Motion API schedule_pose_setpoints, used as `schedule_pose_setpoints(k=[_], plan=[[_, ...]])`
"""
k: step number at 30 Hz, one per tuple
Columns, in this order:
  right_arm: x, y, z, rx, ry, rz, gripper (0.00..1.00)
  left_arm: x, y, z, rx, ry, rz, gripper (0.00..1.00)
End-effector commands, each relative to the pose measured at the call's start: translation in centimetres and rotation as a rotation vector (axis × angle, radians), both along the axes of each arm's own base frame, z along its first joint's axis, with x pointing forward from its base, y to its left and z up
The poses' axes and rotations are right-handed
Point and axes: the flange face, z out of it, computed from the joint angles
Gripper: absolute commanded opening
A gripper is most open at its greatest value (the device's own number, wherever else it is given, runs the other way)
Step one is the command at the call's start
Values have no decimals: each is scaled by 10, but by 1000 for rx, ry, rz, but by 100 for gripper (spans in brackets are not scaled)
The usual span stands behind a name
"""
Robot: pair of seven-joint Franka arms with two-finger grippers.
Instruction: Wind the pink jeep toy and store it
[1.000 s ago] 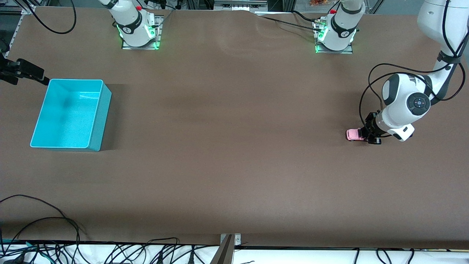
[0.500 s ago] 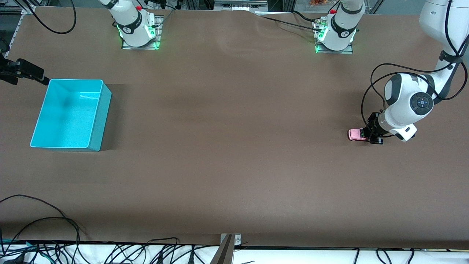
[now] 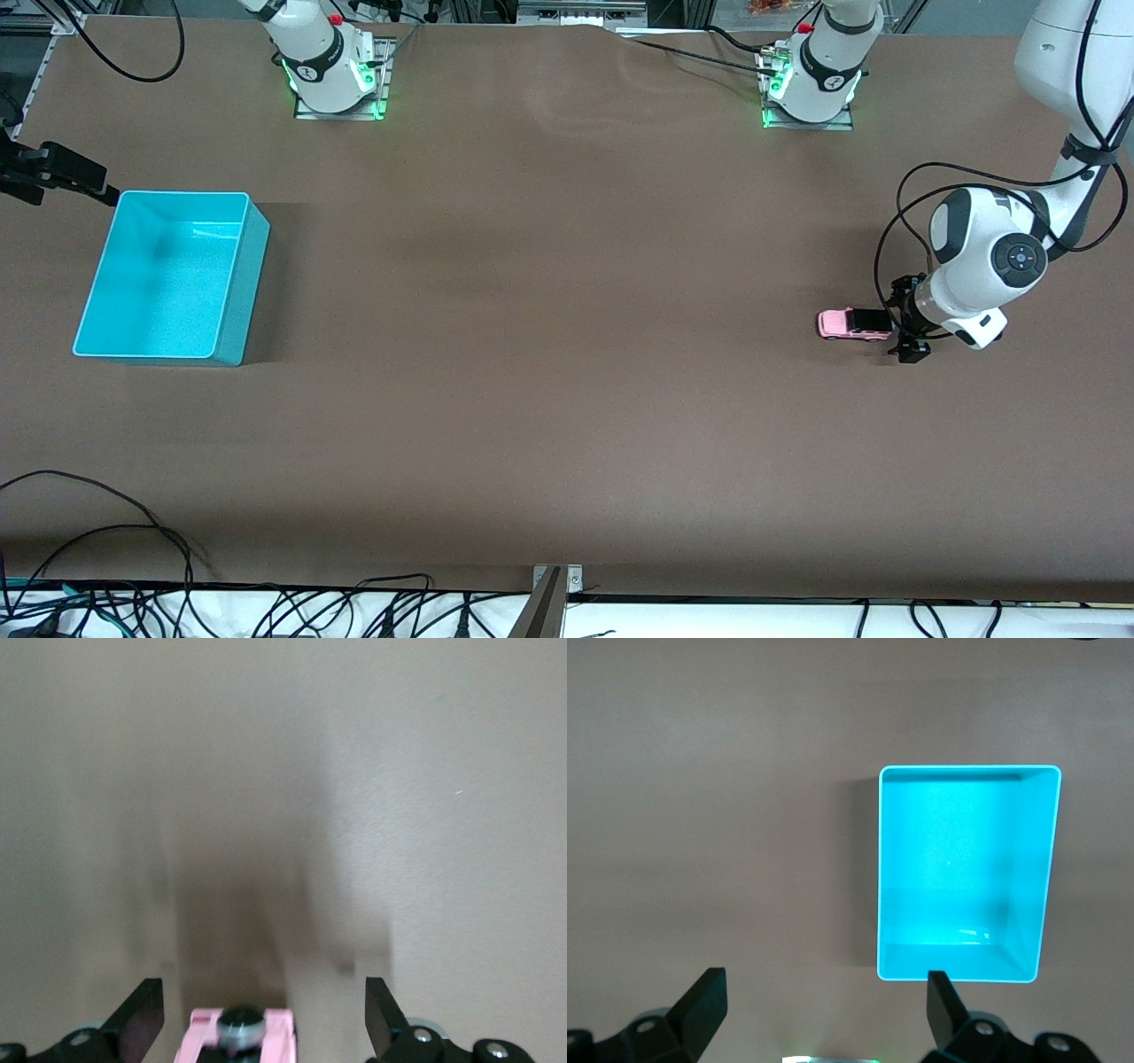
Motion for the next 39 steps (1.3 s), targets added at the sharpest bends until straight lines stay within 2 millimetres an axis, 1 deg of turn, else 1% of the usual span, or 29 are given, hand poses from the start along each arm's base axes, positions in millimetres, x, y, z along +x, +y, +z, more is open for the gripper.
schedule_pose_setpoints(k=[1,3,6,8,12,15,17,20,24,26,27,31,34,39], plan=[[0,-1,6,-7,-6,8,100,14,-5,30,31,11,-32,100],[0,-2,6,-7,-6,7,100,19,-11,42,36,10,-41,100],[0,-1,6,-7,-6,8,100,27,-11,62,51,0,-42,100],[0,-1,6,-7,-6,8,100,33,-17,78,58,-6,-53,100],[0,-1,6,-7,-6,8,100,46,-19,107,75,-12,-57,100],[0,-2,6,-7,-4,7,100,54,-25,129,90,-18,-72,100],[0,-2,6,-9,-4,7,100,58,-29,139,95,-21,-95,100],[0,-2,6,-9,-4,7,100,64,-27,158,104,-23,-136,100],[0,-2,6,-9,-6,7,100,66,-34,177,112,1,-251,100],[0,-2,6,-9,-6,7,100,64,-37,180,111,24,-346,100],[0,-2,6,-7,-6,7,100,64,-37,188,116,24,-392,100],[0,-1,6,-9,-6,8,100,65,-29,214,135,5,-521,100],[0,-1,6,-10,-6,8,100,68,-25,225,139,12,-620,100],[0,-1,6,-10,-6,8,100,74,-13,253,134,31,-812,100]])
